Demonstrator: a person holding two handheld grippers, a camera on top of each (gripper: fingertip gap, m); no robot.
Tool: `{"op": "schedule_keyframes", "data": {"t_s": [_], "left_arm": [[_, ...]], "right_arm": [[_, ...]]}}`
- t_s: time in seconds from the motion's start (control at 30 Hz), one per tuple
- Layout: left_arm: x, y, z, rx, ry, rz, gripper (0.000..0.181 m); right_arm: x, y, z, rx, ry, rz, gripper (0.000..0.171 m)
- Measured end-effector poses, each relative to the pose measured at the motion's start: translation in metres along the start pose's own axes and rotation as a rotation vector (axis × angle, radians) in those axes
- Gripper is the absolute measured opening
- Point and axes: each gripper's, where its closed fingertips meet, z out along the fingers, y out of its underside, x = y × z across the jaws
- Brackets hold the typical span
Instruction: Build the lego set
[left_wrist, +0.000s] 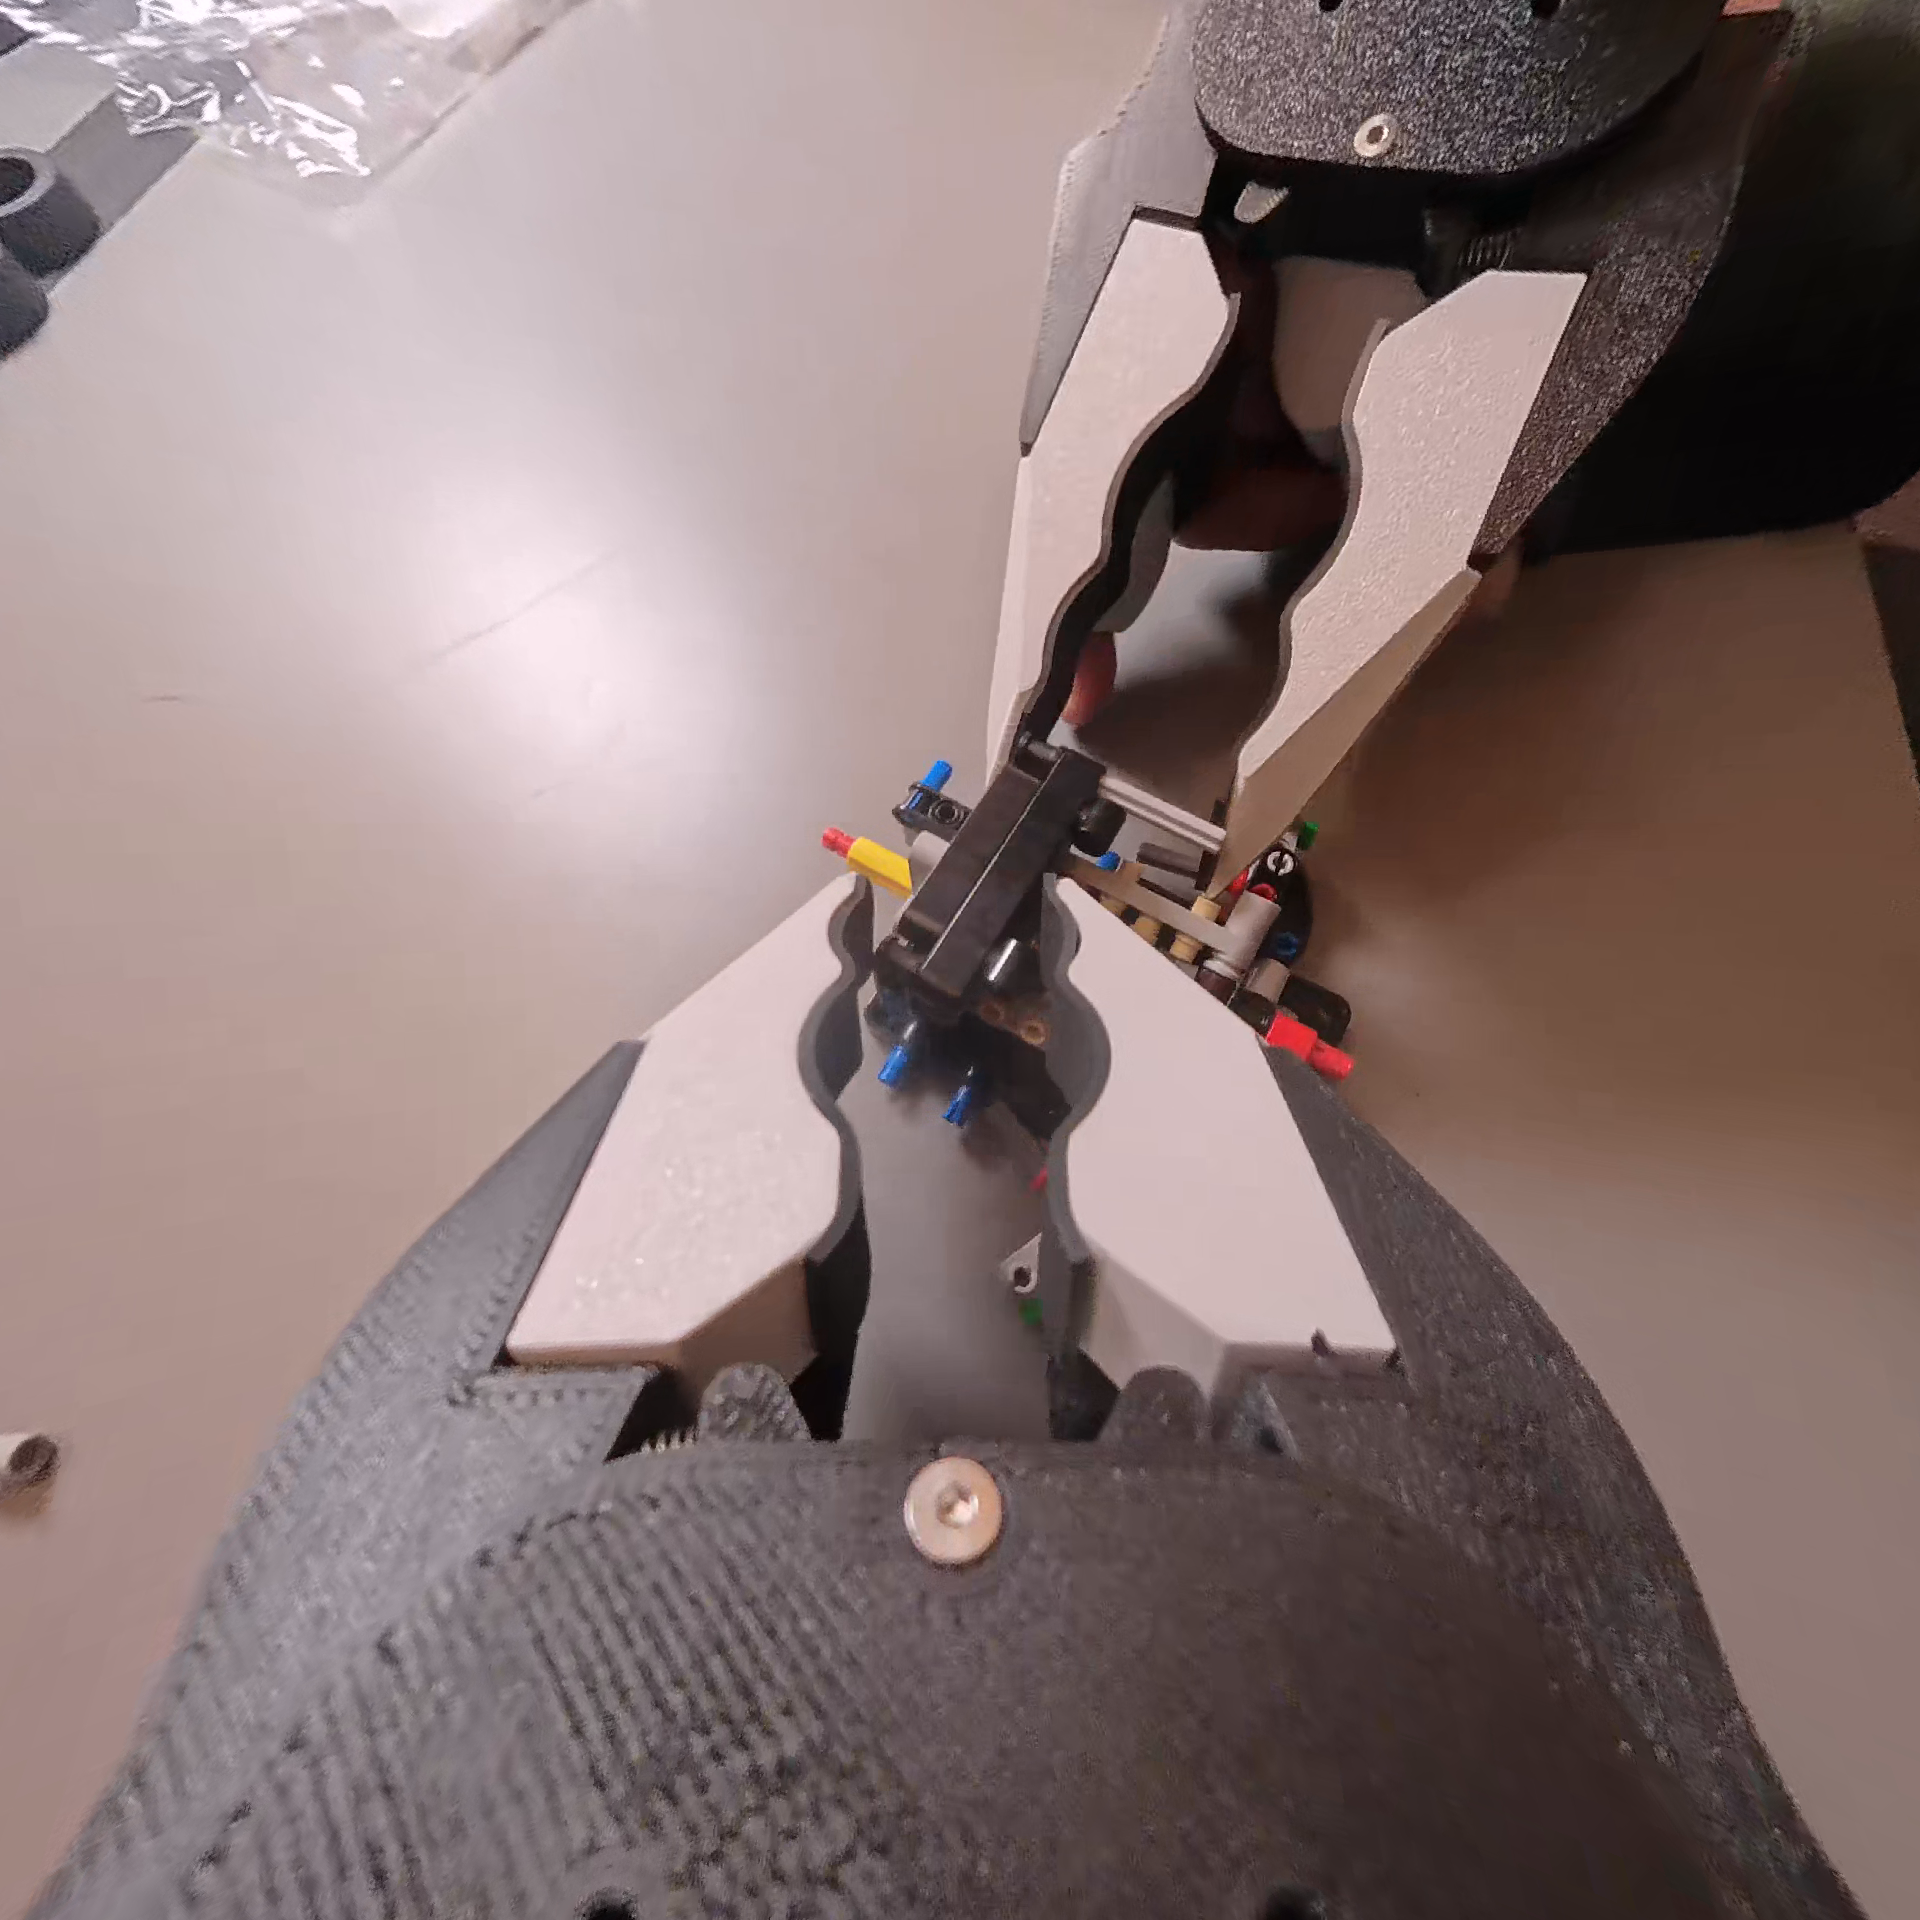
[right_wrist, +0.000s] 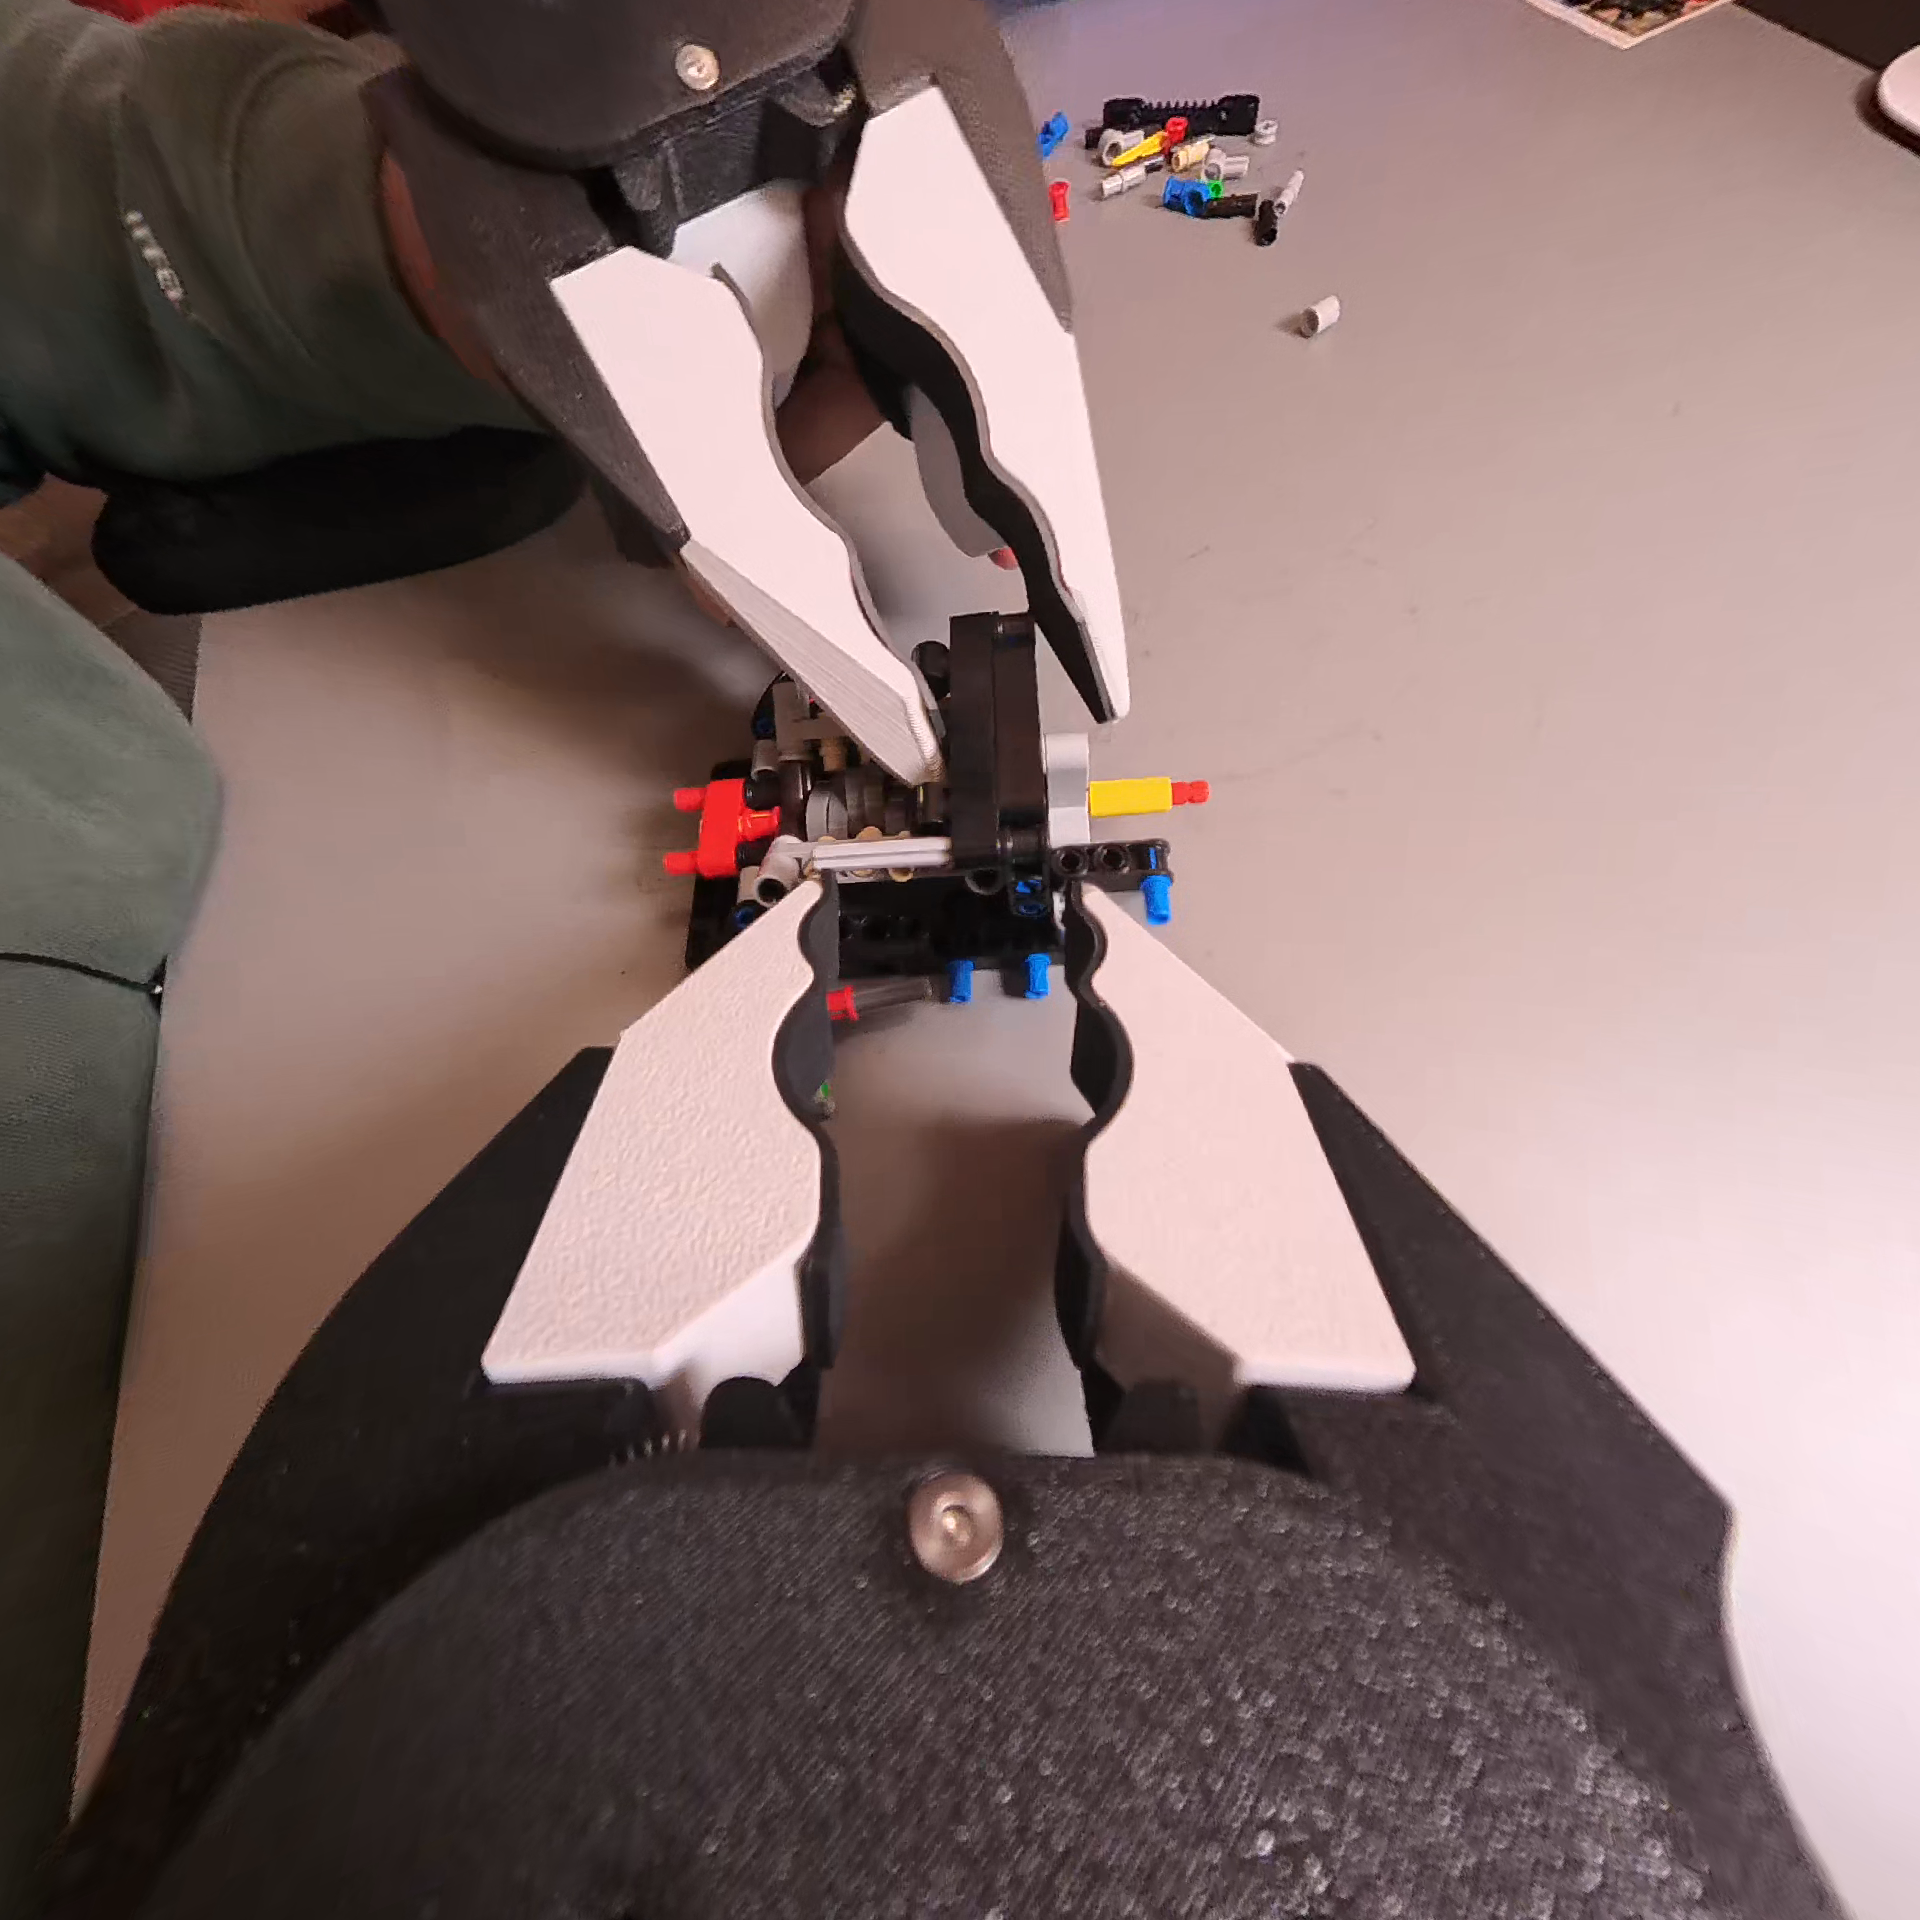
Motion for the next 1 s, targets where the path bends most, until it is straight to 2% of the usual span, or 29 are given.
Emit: {"op": "schedule_keyframes", "data": {"t_s": [0.23, 0.53, 0.73, 1.0], "left_arm": [[-0.0039, 0.0011, -0.0010, -0.008, -0.070, -0.044, 0.030], [-0.0011, 0.0005, 0.0001, 0.000, -0.064, -0.045, 0.030], [-0.0011, 0.0002, 0.0005, 0.001, -0.077, -0.057, 0.030], [-0.0006, 0.0007, 0.0001, -0.002, -0.083, -0.065, 0.030]], "right_arm": [[0.0016, -0.0013, 0.0000, 0.024, -0.014, 0.042, 0.043], [-0.0015, -0.0068, -0.0046, 0.082, -0.112, 0.032, 0.051], [-0.0002, -0.0065, -0.0024, 0.076, -0.090, 0.007, 0.043], [0.0001, -0.0065, -0.0016, 0.073, -0.100, 0.021, 0.042]]}}
